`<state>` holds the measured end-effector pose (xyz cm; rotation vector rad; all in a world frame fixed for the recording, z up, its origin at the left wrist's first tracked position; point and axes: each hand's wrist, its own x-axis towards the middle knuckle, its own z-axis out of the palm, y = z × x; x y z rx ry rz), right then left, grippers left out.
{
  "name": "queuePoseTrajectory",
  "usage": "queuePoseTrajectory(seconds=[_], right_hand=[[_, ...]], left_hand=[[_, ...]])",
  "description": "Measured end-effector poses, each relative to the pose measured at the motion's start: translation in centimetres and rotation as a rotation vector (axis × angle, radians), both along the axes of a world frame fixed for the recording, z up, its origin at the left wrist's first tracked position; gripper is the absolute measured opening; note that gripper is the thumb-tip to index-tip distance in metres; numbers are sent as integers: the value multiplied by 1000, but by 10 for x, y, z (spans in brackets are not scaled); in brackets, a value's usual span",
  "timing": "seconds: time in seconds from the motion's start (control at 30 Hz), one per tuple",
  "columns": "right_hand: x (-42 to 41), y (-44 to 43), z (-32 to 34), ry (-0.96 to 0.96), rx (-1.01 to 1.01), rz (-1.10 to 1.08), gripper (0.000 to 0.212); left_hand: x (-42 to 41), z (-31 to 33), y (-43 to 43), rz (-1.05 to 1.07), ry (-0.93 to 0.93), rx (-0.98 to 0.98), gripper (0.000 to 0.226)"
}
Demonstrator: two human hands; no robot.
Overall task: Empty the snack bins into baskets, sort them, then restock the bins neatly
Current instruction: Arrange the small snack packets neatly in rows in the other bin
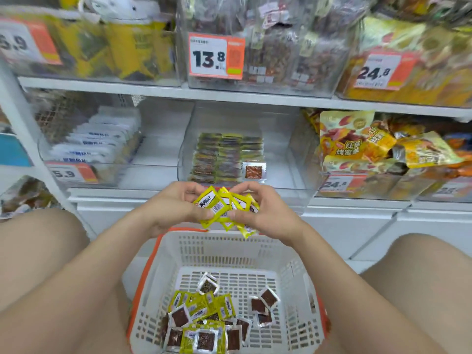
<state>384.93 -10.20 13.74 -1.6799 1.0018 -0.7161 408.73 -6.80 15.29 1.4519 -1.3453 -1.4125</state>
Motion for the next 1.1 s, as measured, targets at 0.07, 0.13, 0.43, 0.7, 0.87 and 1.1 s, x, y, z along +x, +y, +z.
queuePoseTrajectory(seconds=[0.07, 0.13, 0.43, 0.7, 0.87, 1.1], right_hand=[[-4, -3, 14, 7, -84, -37, 37], [-10, -7, 28, -82, -89, -67, 35], [-1, -19, 25, -168, -368, -621, 18], [-23, -10, 47, -109, -521, -568, 22], [-29, -15, 34, 111, -400, -406, 19], [-16, -10, 36, 18, -266, -256, 27]], left_hand=[[-4, 9, 0, 25, 12, -72, 38], [-10, 18, -1, 65, 24, -170, 37], [-39, 37, -38, 123, -76, -453, 45], [-51, 15, -40, 156, -153, -474, 34], [-50, 24, -33, 106, 72, -368, 30], [-50, 25, -26, 135, 173, -347, 21]])
